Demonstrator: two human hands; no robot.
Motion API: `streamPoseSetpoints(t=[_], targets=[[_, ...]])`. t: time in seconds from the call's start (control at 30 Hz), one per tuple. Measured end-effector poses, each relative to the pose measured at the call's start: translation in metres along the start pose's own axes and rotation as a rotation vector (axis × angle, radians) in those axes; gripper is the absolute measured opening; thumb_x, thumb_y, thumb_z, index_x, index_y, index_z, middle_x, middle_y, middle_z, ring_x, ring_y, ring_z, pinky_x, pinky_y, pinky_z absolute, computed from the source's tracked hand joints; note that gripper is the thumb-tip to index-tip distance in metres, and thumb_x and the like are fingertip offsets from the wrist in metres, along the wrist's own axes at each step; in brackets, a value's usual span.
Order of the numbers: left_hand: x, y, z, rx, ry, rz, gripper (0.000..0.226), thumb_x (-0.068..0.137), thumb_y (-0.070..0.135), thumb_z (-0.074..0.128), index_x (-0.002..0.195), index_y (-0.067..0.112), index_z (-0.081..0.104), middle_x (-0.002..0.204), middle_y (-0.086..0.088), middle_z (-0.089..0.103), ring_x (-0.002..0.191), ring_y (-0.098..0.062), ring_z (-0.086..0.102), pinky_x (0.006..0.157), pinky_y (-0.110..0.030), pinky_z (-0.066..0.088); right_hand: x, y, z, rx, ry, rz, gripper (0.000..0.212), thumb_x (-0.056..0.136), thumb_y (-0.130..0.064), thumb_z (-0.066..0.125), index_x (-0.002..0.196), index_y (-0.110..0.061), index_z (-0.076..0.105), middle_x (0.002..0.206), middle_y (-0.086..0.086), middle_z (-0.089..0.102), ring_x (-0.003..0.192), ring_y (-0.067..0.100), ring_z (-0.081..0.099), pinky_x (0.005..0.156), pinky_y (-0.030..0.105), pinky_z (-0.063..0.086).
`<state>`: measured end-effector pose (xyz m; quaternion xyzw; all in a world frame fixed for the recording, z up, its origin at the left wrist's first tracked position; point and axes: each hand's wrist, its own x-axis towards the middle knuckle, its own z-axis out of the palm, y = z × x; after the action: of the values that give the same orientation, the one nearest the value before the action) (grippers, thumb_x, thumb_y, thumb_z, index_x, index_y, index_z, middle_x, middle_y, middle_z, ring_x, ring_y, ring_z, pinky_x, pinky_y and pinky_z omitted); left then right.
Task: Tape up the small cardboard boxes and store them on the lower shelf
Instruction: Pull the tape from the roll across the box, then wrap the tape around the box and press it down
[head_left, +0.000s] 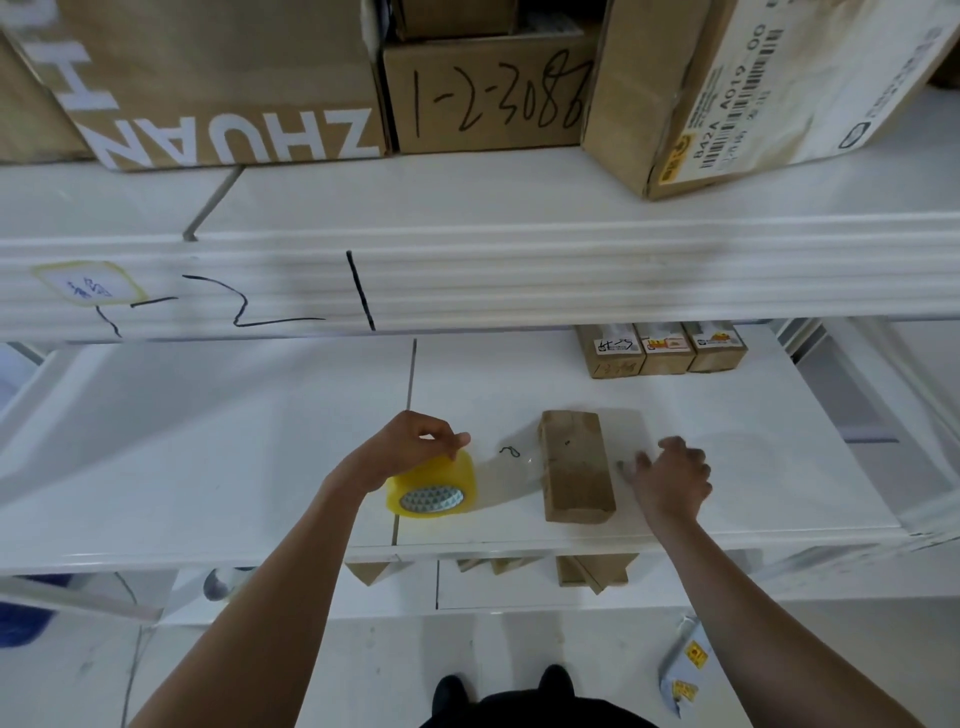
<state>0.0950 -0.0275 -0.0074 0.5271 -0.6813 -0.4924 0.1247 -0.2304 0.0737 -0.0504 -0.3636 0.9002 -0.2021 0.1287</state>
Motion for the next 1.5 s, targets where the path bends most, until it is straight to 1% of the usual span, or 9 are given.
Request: streamPoseSetpoints(t=[0.07,0.13,0.33,0.47,0.57,0.7,1.0,1.23,1.5], targets=[[-0.002,0.001,0.0,0.001,-0.006,0.013,0.041,0.085,0.064,0.067,0.073,0.026,0.074,0.083,0.02,0.068,0.083,-0.008,0.066,0.067,-0.021,0.049,-0.003,-0.021,-0.005,0.13,0.117,-0.186,0.032,0.097,-0.02,0.064,0.125,-0.005,0.059,0.126,0.02,0.058,0.116,0.034,0.055,0.096,0.045,0.047],[-0.002,0.002,0.0,-0.01,-0.011,0.023,0.043,0.085,0.065,0.066,0.074,0.024,0.074,0.085,0.016,0.069,0.085,-0.012,0.067,0.069,-0.024,0.051,-0.007,-0.049,-0.01,0.277,0.056,-0.408,0.028,0.098,-0.015,0.062,0.125,-0.008,0.06,0.123,0.013,0.06,0.114,0.026,0.058,0.097,0.039,0.05],[-0.005,0.014,0.002,-0.033,-0.028,0.03,0.044,0.087,0.064,0.064,0.071,0.025,0.074,0.08,0.011,0.068,0.083,-0.017,0.065,0.072,-0.027,0.051,-0.03,-0.115,-0.013,0.219,-0.759,-0.646,0.034,0.1,-0.024,0.062,0.131,-0.036,0.06,0.13,-0.018,0.057,0.116,0.003,0.055,0.089,0.024,0.048],[-0.008,0.02,-0.001,-0.026,-0.021,0.029,0.041,0.089,0.061,0.065,0.069,0.027,0.073,0.076,0.017,0.067,0.081,-0.015,0.064,0.069,-0.025,0.048,-0.03,-0.124,-0.01,0.248,-0.969,-0.587,0.025,0.103,-0.037,0.055,0.124,-0.031,0.066,0.12,-0.018,0.067,0.112,0.006,0.063,0.098,0.033,0.052],[-0.012,0.02,-0.005,-0.019,-0.026,0.024,0.041,0.087,0.063,0.065,0.069,0.027,0.074,0.078,0.017,0.068,0.085,-0.017,0.065,0.069,-0.025,0.049,-0.028,-0.119,-0.008,0.301,-1.006,-0.502,0.029,0.1,-0.045,0.059,0.12,-0.026,0.069,0.112,-0.011,0.071,0.107,0.012,0.066,0.095,0.036,0.057],[-0.017,0.02,-0.006,-0.013,-0.038,0.032,0.043,0.085,0.066,0.065,0.07,0.027,0.075,0.084,0.014,0.07,0.087,-0.017,0.067,0.07,-0.025,0.05,-0.028,-0.114,-0.005,0.311,-1.049,-0.511,0.013,0.095,-0.027,0.071,0.107,-0.027,0.075,0.108,-0.009,0.073,0.103,0.009,0.067,0.086,0.024,0.059],[-0.03,0.017,-0.004,-0.087,-0.054,0.035,0.04,0.089,0.059,0.065,0.076,0.022,0.075,0.077,0.014,0.066,0.086,-0.02,0.062,0.075,-0.03,0.051,-0.036,-0.115,-0.003,0.373,-0.951,-0.505,0.009,0.093,-0.01,0.07,0.098,-0.012,0.078,0.095,-0.002,0.078,0.095,0.013,0.073,0.09,0.027,0.058],[-0.043,0.007,-0.008,-0.072,-0.084,-0.017,0.024,0.085,0.057,0.072,0.092,0.034,0.074,0.112,-0.001,0.067,0.105,-0.027,0.063,0.092,-0.045,0.054,-0.028,-0.12,-0.014,0.332,-1.014,-0.533,0.005,0.092,-0.013,0.073,0.093,-0.009,0.076,0.09,0.001,0.079,0.091,0.014,0.076,0.087,0.027,0.059],[-0.051,-0.014,-0.001,0.082,-0.201,-0.008,0.026,0.075,0.04,0.086,0.096,0.042,0.071,0.108,0.016,0.065,0.106,-0.01,0.061,0.09,-0.037,0.058,-0.024,-0.142,-0.037,0.085,-1.14,-0.544,0.007,0.095,-0.01,0.07,0.092,-0.005,0.074,0.088,0.008,0.079,0.085,0.018,0.077,0.076,0.026,0.06]])
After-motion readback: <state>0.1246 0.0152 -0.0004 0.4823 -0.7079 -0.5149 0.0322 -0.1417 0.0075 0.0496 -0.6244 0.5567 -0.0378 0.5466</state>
